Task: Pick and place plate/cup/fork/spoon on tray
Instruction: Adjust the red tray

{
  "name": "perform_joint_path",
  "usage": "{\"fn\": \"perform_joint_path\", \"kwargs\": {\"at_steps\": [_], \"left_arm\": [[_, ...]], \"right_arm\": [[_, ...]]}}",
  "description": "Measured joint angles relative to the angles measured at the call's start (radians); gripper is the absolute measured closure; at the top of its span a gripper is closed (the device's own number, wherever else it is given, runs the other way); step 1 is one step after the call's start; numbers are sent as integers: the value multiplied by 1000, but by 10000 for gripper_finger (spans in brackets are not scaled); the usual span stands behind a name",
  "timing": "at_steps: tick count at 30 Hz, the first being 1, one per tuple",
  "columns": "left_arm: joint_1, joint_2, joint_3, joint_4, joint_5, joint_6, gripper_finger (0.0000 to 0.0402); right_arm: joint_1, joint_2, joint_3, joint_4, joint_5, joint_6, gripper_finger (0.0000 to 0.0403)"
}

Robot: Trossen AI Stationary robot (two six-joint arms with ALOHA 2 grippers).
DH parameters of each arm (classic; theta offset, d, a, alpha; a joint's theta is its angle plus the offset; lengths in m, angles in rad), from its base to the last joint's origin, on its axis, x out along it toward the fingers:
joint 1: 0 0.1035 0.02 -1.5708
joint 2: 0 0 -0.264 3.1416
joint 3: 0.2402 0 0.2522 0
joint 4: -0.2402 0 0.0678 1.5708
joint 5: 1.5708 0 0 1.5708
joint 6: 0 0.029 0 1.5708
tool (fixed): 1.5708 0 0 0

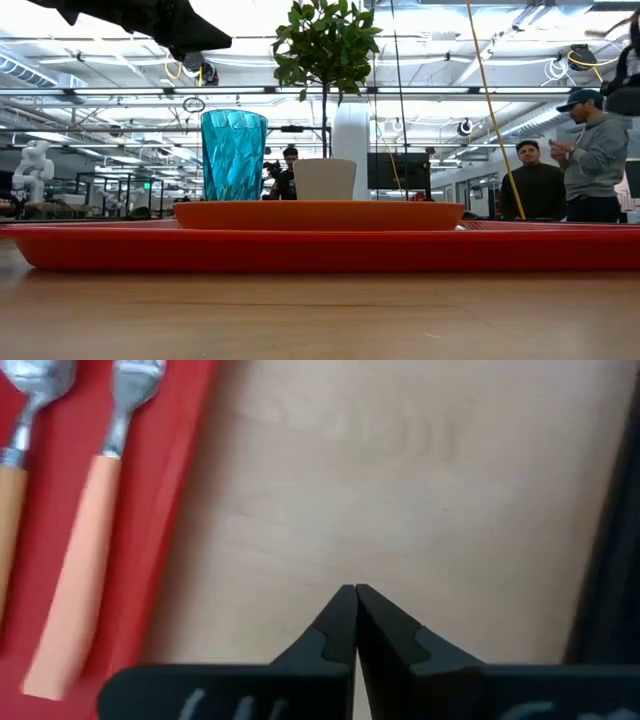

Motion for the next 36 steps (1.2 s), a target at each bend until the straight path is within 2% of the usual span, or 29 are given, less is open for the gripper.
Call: {"fn": "perform_joint_path", "kwargs": {"at_steps": [6, 10, 12, 18, 21, 27, 32, 36], "left_arm": [[0, 0, 0, -1, 0, 0, 355], [0, 0, 0, -1, 0, -1, 355], [0, 0, 0, -1, 0, -1, 355], [0, 0, 0, 2, 0, 0, 355], [0, 0, 0, 2, 0, 1, 355], [0, 0, 0, -3, 0, 1, 355], [0, 0, 0, -15, 0, 5, 355], [0, 0, 0, -20, 0, 5, 355]], "right_arm": [[-107, -48, -37, 55, 4, -67, 403], [-173, -35, -38, 78, 112, -138, 403], [-216, -27, -38, 106, 127, -204, 403], [-362, -22, -38, 228, 27, -481, 403], [-416, -22, -38, 230, 32, -563, 403], [-457, 6, -38, 270, 42, -643, 403], [-482, 79, -38, 306, -58, -682, 403], [-498, 115, -38, 342, -87, -707, 403]]}}
